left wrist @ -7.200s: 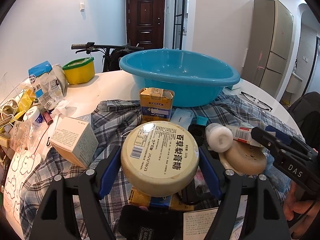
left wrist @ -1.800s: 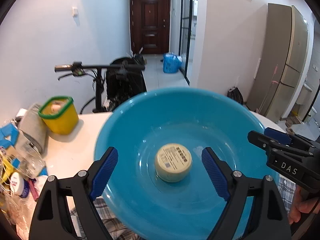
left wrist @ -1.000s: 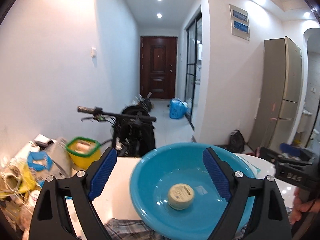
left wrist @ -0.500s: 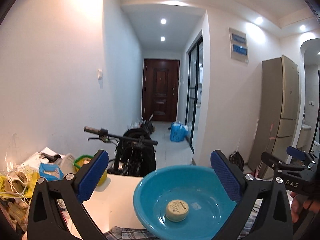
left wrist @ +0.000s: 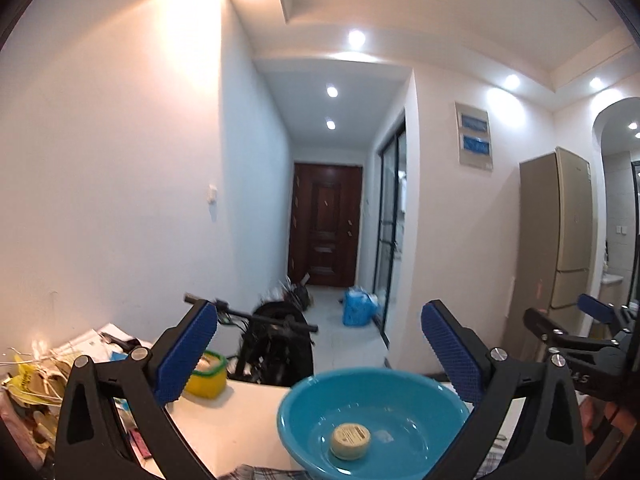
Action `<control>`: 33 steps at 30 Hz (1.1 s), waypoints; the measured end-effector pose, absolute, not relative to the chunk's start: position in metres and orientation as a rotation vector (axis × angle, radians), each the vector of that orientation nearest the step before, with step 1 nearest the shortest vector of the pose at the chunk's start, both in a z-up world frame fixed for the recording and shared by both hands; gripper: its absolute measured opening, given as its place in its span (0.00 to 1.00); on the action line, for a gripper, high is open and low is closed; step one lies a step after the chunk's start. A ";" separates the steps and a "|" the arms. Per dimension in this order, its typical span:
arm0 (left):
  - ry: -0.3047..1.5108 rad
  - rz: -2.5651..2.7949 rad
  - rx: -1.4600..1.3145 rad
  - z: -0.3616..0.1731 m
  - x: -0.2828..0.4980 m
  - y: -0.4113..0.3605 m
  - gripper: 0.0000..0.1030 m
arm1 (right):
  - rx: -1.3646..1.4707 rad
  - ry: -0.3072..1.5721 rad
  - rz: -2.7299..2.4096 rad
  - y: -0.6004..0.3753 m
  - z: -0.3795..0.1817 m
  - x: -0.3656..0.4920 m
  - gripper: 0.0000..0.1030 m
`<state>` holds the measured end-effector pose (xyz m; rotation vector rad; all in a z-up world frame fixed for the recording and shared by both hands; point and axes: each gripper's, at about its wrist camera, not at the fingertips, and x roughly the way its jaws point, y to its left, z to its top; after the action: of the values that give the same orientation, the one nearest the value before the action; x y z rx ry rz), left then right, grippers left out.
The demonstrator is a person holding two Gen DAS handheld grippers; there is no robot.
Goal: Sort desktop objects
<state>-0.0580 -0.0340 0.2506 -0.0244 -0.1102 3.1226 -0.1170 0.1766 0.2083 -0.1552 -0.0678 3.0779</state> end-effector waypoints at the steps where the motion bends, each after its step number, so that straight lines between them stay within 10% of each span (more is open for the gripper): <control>1: -0.121 3.124 -0.017 0.253 -0.055 -0.035 1.00 | -0.130 -0.056 3.088 0.177 0.211 -0.110 1.00; 33: -0.065 3.010 0.037 0.232 0.109 -0.018 1.00 | 0.049 0.092 3.136 0.189 0.189 0.059 1.00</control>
<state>0.1087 -0.0180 0.2321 0.0366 -0.0653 3.0096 0.0592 0.1888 0.1894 0.0495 0.0915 3.1356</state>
